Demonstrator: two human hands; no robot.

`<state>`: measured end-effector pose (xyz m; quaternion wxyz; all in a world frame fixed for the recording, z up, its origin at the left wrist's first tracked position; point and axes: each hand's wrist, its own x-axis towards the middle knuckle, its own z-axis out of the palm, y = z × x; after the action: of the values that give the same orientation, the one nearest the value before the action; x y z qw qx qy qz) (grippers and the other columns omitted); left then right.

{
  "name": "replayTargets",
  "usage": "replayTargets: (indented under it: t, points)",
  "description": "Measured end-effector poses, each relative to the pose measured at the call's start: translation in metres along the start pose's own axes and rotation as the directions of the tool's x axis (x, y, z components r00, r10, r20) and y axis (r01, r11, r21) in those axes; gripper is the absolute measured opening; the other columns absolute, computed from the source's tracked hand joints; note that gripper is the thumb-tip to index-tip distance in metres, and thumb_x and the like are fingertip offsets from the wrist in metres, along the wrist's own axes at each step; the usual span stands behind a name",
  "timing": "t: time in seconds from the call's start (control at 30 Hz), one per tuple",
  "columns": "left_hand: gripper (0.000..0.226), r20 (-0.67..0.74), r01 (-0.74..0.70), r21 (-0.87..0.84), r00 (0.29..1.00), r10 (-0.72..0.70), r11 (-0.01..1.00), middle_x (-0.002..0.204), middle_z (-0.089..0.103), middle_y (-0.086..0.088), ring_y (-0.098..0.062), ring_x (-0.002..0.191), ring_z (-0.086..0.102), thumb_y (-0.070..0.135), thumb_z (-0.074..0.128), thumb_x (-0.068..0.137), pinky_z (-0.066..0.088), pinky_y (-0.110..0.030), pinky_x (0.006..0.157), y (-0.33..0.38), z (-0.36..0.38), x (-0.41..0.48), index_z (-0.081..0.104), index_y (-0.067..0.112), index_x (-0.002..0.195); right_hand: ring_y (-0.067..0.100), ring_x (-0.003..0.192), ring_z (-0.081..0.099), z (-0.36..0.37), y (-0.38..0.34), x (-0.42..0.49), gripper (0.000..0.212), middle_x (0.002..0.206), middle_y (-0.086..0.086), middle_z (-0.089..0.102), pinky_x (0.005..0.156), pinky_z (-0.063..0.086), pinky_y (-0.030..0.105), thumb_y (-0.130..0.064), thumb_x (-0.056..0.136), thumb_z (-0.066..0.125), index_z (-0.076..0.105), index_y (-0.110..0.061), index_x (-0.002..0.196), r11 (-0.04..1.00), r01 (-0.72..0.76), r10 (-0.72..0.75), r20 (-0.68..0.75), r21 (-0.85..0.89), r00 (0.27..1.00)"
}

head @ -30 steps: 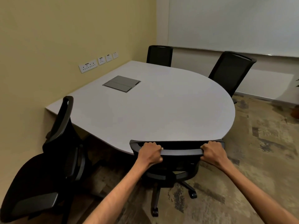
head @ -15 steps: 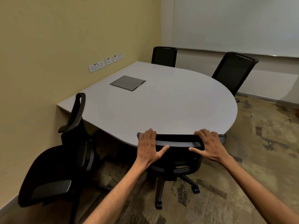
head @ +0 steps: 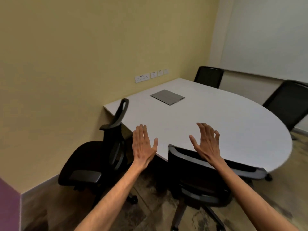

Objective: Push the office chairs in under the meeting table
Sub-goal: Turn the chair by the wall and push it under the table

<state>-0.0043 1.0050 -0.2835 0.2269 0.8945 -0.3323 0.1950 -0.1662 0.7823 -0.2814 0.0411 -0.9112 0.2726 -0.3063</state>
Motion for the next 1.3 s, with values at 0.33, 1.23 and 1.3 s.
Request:
replayTargets:
  t: [0.33, 1.23, 1.3]
  points:
    - [0.077, -0.081, 0.169, 0.124, 0.984, -0.160, 0.978, 0.162, 0.017, -0.019, -0.030, 0.152, 0.010, 0.050, 0.038, 0.097, 0.003, -0.041, 0.123, -0.106, -0.036, 0.071, 0.016, 0.002, 0.153, 0.020, 0.130, 0.035, 0.076, -0.097, 0.099, 0.064, 0.139, 0.001, 0.041, 0.104, 0.024, 0.047, -0.061, 0.088, 0.036, 0.032, -0.022, 0.139, 0.968, 0.170, -0.178, 0.027, 0.186, 0.984]
    - [0.056, 0.432, 0.436, 0.028, 0.806, -0.405, 0.899, 0.125, 0.061, -0.016, -0.031, 0.114, 0.061, 0.049, 0.053, 0.095, 0.052, -0.043, 0.093, -0.201, 0.058, 0.195, 0.047, 0.005, 0.128, 0.023, 0.126, 0.041, 0.268, -0.244, 0.295, 0.070, 0.136, 0.006, 0.048, 0.104, 0.032, 0.042, -0.023, 0.064, 0.051, 0.041, -0.020, 0.133, 0.717, 0.425, -0.628, 0.247, 0.553, 0.738]
    - [0.048, 0.432, 0.447, 0.038, 0.799, -0.418, 0.894, 0.119, 0.063, -0.016, -0.031, 0.109, 0.063, 0.047, 0.051, 0.097, 0.053, -0.044, 0.090, -0.209, 0.059, 0.191, 0.050, 0.005, 0.121, 0.023, 0.127, 0.041, 0.280, -0.249, 0.295, 0.073, 0.136, 0.006, 0.048, 0.105, 0.032, 0.043, -0.020, 0.060, 0.053, 0.042, -0.020, 0.132, 0.711, 0.435, -0.654, 0.294, 0.552, 0.697]
